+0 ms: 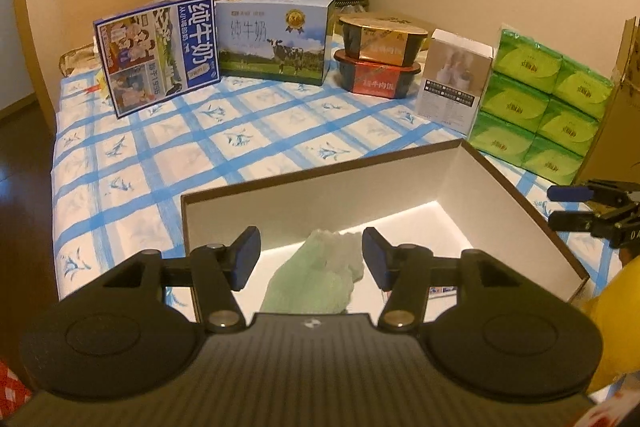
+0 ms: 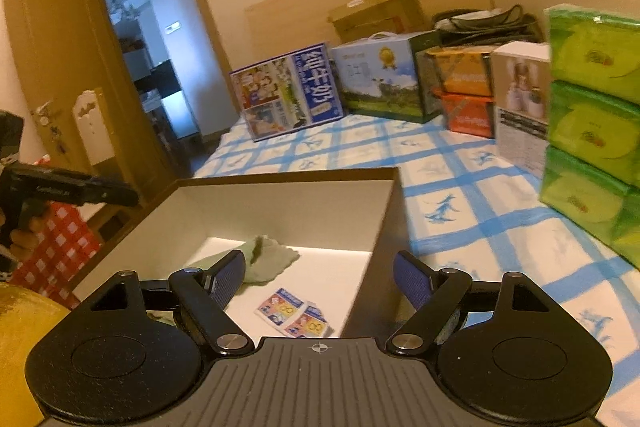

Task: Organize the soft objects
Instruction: 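Withdraw both tools from the box back toward the pile, then lower the right tool onto the red-white strip packet and close on it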

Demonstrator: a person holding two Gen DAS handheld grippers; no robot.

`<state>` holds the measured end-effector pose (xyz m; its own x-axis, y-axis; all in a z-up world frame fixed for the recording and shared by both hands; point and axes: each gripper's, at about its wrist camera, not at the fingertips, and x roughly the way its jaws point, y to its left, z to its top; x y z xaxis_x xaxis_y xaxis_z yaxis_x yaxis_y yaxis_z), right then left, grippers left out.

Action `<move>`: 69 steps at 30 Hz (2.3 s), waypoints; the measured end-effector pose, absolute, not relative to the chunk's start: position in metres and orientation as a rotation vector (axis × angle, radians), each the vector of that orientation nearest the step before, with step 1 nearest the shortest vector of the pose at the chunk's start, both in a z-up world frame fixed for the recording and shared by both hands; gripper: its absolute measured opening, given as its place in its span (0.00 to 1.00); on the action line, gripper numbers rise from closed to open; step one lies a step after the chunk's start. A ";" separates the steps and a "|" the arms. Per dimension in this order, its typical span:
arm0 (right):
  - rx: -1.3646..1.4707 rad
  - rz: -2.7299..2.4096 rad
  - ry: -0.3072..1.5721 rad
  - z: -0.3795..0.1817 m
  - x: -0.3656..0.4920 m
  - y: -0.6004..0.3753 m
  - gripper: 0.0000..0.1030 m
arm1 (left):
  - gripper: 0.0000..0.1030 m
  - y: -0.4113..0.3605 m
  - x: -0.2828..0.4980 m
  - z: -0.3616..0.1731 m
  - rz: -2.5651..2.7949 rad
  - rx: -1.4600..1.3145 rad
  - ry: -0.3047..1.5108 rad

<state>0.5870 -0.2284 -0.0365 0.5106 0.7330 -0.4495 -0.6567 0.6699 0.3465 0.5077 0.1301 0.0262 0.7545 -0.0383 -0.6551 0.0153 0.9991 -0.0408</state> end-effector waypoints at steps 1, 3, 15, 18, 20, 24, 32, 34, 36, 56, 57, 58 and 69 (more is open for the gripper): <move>0.142 0.829 0.606 -0.035 0.585 -0.232 0.79 | 0.51 0.131 0.505 0.026 -0.030 -0.038 0.718; 0.145 0.802 0.602 -0.031 0.579 -0.238 0.79 | 0.51 0.132 0.498 0.027 -0.033 -0.043 0.722; 0.169 0.581 0.552 0.006 0.509 -0.291 0.79 | 0.51 0.131 0.427 0.050 -0.050 -0.036 0.696; 0.195 0.545 0.534 0.018 0.481 -0.305 0.79 | 0.51 0.131 0.403 0.058 -0.054 -0.041 0.684; 0.214 0.529 0.516 0.027 0.460 -0.314 0.79 | 0.51 0.130 0.387 0.064 -0.059 -0.046 0.667; 0.260 0.510 0.494 0.040 0.415 -0.328 0.79 | 0.51 0.127 0.348 0.074 -0.071 -0.044 0.642; 0.343 0.487 0.460 0.057 0.314 -0.340 0.79 | 0.52 0.116 0.277 0.078 -0.090 -0.055 0.627; 0.363 0.475 0.457 0.058 0.289 -0.342 0.79 | 0.52 0.112 0.257 0.077 -0.097 -0.063 0.622; 0.373 0.464 0.454 0.060 0.269 -0.341 0.79 | 0.52 0.106 0.239 0.077 -0.100 -0.060 0.617; 0.227 0.490 0.586 0.009 0.122 -0.297 0.79 | 0.59 0.076 0.137 0.036 -0.113 -0.118 0.693; 0.201 0.496 0.603 0.003 0.117 -0.293 0.79 | 0.59 0.075 0.136 0.031 -0.115 -0.117 0.704; 0.177 0.503 0.618 -0.003 0.114 -0.290 0.79 | 0.59 0.073 0.134 0.025 -0.118 -0.116 0.718; -0.034 0.651 0.734 -0.057 0.110 -0.256 0.78 | 0.59 0.050 0.124 -0.025 -0.156 -0.086 0.855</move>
